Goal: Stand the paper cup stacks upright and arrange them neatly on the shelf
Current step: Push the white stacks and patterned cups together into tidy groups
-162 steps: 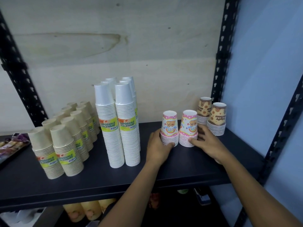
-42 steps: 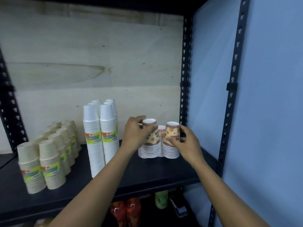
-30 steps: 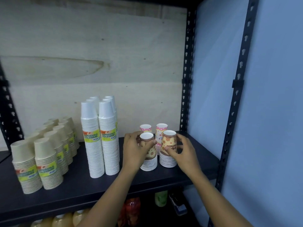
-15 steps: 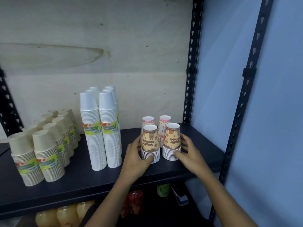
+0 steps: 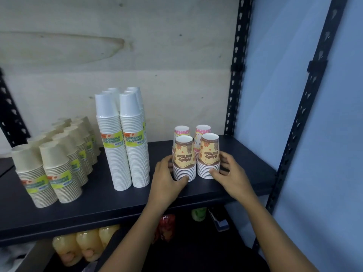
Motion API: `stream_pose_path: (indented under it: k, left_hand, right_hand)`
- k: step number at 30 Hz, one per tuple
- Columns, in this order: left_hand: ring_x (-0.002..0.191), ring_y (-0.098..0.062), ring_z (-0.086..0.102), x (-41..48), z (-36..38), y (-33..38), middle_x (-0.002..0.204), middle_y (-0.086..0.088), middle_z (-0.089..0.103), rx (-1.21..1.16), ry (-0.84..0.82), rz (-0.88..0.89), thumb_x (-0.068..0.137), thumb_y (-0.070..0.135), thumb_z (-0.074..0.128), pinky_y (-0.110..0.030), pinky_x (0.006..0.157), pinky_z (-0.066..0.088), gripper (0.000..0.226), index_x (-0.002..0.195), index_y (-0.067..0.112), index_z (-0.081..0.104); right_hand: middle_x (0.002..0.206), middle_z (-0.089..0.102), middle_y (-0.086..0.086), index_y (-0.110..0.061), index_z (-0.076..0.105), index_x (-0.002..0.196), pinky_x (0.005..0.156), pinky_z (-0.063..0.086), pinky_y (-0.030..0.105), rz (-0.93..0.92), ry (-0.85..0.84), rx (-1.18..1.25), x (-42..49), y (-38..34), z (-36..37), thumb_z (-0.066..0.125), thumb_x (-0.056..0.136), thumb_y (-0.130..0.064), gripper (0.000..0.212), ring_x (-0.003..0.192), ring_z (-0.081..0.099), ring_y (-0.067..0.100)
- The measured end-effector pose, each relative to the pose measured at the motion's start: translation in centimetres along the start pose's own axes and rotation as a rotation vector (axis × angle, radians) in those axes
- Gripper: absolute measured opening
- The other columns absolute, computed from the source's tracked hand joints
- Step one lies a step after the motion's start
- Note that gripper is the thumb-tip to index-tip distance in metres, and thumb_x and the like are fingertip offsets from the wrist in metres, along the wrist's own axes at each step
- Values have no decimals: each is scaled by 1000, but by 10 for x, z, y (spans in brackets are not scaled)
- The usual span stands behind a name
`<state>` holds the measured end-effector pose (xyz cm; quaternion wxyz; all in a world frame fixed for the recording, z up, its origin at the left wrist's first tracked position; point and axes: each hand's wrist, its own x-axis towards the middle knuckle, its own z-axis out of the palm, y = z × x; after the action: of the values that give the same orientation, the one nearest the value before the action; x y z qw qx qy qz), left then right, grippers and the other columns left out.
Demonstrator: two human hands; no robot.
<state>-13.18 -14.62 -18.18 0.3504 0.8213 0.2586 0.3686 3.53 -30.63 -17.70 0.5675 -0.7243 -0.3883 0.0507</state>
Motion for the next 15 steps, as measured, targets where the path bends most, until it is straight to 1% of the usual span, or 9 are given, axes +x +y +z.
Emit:
stream_pose_path:
  k: [1, 3, 6, 8, 10, 13, 15]
  left_hand:
    - [109, -4, 57, 0, 1, 1, 124, 5, 53, 11, 2, 6, 73, 33, 87, -28, 97, 51, 83, 144, 25, 45]
    - [108, -5, 56, 0, 1, 3, 121, 5, 49, 21, 3, 0, 74, 35, 87, -27, 98, 49, 86, 148, 26, 44]
    - [107, -9, 60, 2, 2, 4, 118, 6, 47, 48, -12, 7, 72, 43, 84, -33, 100, 52, 78, 142, 29, 53]
    - [106, -13, 62, 2, 4, 4, 118, 4, 47, 56, -18, 4, 72, 46, 84, -38, 99, 54, 74, 138, 28, 57]
    - [105, -14, 62, 2, 5, 3, 118, 3, 48, 53, -11, 1, 72, 45, 84, -39, 98, 55, 71, 136, 28, 59]
    - [108, -13, 63, 2, 7, 2, 121, 2, 52, 47, 15, -8, 70, 45, 85, -40, 98, 55, 74, 136, 26, 58]
    - [109, -13, 63, 2, 8, 1, 122, 2, 56, 50, 32, -16, 70, 47, 87, -41, 98, 55, 77, 137, 24, 57]
  right_hand:
    - [128, 60, -20, -32, 48, 143, 92, 50, 9, -4, 7, -2, 0, 1, 0, 79, 86, -17, 66, 110, 54, -22]
    - [129, 60, -20, -31, 48, 145, 93, 50, 10, -8, 11, -5, 0, 1, 1, 79, 86, -18, 67, 111, 54, -21]
    - [130, 60, -20, -32, 46, 148, 96, 50, 14, -11, 7, -18, 0, 1, 1, 78, 87, -20, 70, 114, 55, -16]
    - [131, 60, -21, -31, 45, 149, 96, 48, 13, -16, 5, -22, 0, 2, 2, 76, 88, -20, 70, 115, 54, -17]
    - [133, 60, -20, -30, 45, 149, 96, 48, 12, -21, 2, -25, 0, 2, 2, 75, 89, -19, 68, 115, 54, -16]
    - [135, 60, -17, -28, 47, 146, 100, 49, 19, -16, -7, -15, 2, 4, 1, 75, 89, -19, 65, 118, 55, -12]
    - [135, 59, -19, -29, 48, 144, 101, 49, 21, -8, -26, -10, 4, 4, -2, 75, 89, -19, 62, 120, 54, -11]
